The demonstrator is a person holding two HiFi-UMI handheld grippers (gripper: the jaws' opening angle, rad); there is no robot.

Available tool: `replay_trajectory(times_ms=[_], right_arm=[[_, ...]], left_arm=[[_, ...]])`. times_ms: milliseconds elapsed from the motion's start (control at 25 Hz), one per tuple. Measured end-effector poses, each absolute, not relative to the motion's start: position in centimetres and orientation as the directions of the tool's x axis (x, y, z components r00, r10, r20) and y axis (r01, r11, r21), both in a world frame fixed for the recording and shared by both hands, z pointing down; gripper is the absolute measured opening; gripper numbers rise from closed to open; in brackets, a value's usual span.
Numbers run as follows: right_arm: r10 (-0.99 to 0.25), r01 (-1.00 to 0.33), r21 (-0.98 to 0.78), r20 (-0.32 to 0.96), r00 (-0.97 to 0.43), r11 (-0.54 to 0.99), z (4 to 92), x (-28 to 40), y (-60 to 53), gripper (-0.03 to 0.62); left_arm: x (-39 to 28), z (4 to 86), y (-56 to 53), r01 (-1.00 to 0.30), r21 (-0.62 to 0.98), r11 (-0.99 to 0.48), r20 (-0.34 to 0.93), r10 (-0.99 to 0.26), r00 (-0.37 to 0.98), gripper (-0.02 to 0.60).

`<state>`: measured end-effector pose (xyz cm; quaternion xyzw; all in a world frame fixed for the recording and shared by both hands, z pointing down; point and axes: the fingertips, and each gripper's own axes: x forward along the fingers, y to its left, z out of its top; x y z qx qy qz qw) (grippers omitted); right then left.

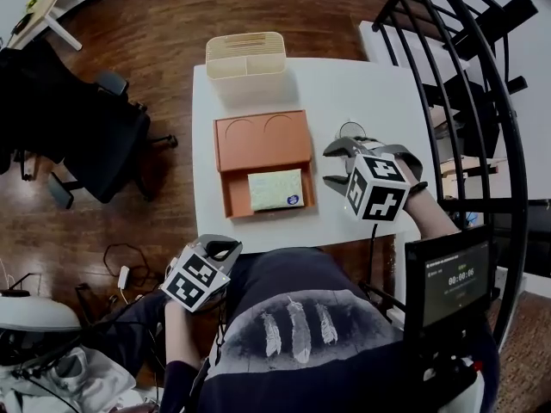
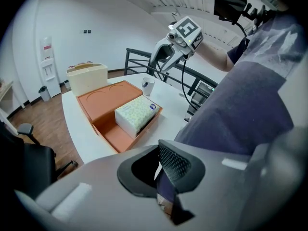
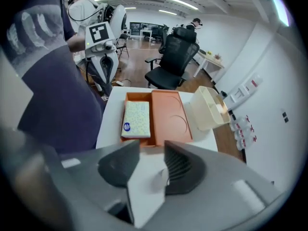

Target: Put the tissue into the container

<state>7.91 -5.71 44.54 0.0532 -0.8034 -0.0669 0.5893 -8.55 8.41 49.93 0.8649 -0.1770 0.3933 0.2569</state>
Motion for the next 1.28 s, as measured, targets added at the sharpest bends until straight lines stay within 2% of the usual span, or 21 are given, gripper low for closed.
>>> replay_trajectory(times_ms=[80,320,600,1280], right_arm=[[-0.158,-0.05,0.15,0.943,-0.295,0.987,44.7,10.0,-4.7,0.003],[-0.003,-0.134,-0.022,0.984,-0.179,0.991,50.5,15.7,0.2,0.003],[0.13,-0.155,-0.146,0.985,-0.112,0.977,57.3,17.1,3.8,0.003],[0.174,-0.13,-0.189,0.978,-0.116,0.973,60.0,15.9,4.3,0.003]], left_arm=[[-8.6,50.1,8.3,-0.505,0.297,-0.81,0.782,-0.097,0.616,0.014],[-8.4,51.0,7.7,-0.486,0.27,-0.831,0.817,-0.07,0.572,0.014],[-8.7,51.4,6.9,-0.478,0.232,-0.847,0.853,-0.059,0.519,0.014],[-8.3,51.1,7.2,-0.472,0.259,-0.843,0.85,-0.033,0.525,0.014]])
